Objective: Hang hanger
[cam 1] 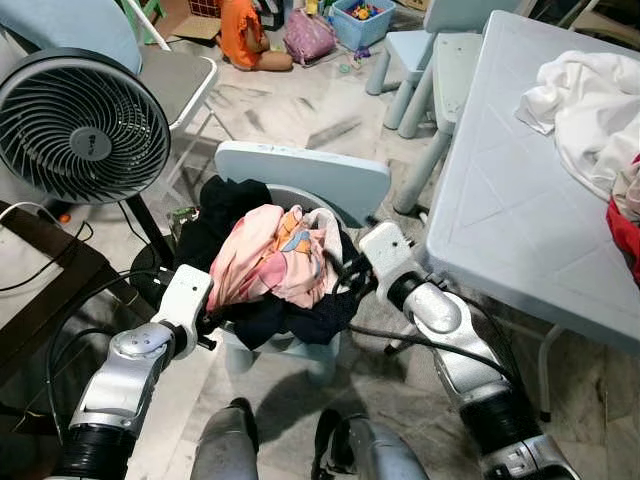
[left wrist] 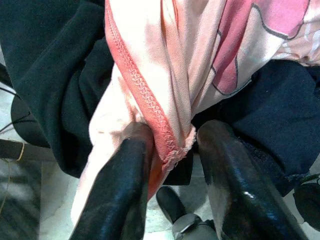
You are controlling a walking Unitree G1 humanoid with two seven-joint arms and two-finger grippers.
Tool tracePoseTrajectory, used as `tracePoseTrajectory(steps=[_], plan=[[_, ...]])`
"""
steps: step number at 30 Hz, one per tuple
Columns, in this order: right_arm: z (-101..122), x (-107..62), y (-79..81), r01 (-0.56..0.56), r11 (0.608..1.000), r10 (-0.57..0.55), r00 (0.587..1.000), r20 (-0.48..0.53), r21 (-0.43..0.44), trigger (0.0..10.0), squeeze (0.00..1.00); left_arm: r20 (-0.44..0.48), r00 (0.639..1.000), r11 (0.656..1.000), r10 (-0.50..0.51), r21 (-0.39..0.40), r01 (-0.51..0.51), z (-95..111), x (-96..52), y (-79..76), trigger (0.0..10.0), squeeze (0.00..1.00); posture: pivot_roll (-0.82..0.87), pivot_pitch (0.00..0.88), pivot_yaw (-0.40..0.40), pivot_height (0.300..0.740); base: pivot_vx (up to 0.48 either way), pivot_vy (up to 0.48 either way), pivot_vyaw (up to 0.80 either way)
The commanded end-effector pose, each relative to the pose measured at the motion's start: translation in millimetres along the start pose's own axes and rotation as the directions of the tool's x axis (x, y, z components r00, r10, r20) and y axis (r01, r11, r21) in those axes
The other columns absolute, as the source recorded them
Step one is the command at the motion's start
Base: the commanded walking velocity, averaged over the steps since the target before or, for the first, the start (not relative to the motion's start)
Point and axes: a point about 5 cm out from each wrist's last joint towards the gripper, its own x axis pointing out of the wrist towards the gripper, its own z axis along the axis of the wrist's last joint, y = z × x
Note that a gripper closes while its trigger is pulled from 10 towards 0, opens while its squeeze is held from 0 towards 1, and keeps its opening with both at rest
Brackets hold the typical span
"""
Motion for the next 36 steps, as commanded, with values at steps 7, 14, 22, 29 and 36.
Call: tracePoseTrajectory(steps=[7, 14, 22, 29, 36], plan=[[-6, -4.8, 0.3, -0.060, 0.998, 0.059, 0.998, -0.038, -0.018, 10.0, 0.00, 0.004, 0.999, 0.999, 0.037, 0.003, -0.037, -3, -0.7, 6.2, 0.0, 0.00, 0.02, 0.166, -0.078, 0.740, 0.000, 0.000, 0.00], [-9, -6.4, 4.7, -0.091, 0.995, 0.089, 0.994, -0.059, -0.034, 10.0, 0.00, 0.059, 0.991, 0.992, 0.122, 0.031, -0.124, 3, -1.1, 17.5, 0.0, 0.00, 0.02, 0.171, -0.077, 0.740, 0.000, 0.000, 0.00], [-9, -4.8, 4.9, -0.091, 0.995, 0.088, 0.994, -0.065, -0.044, 10.0, 0.00, 0.095, 0.986, 0.989, 0.137, 0.035, -0.141, 7, -1.4, 19.0, 0.0, 0.00, 0.02, 0.169, -0.078, 0.740, 0.000, 0.000, 0.00], [-9, -1.1, 3.6, -0.068, 0.996, 0.065, 0.996, -0.065, -0.050, 10.0, 0.00, 0.279, 0.941, 0.963, 0.194, 0.131, -0.237, 42, -6.7, 27.1, 0.0, 0.00, 0.03, 0.145, -0.070, 0.740, 0.000, 0.000, 0.00], [-6, 8.4, 1.0, 0.000, 0.999, -0.001, 0.999, -0.032, -0.044, 10.0, 0.00, 0.510, 0.836, 0.863, 0.204, 0.309, -0.400, 99, -19.2, 34.9, 0.0, 0.00, 0.06, 0.088, -0.054, 0.740, 0.000, 0.000, 0.00]])
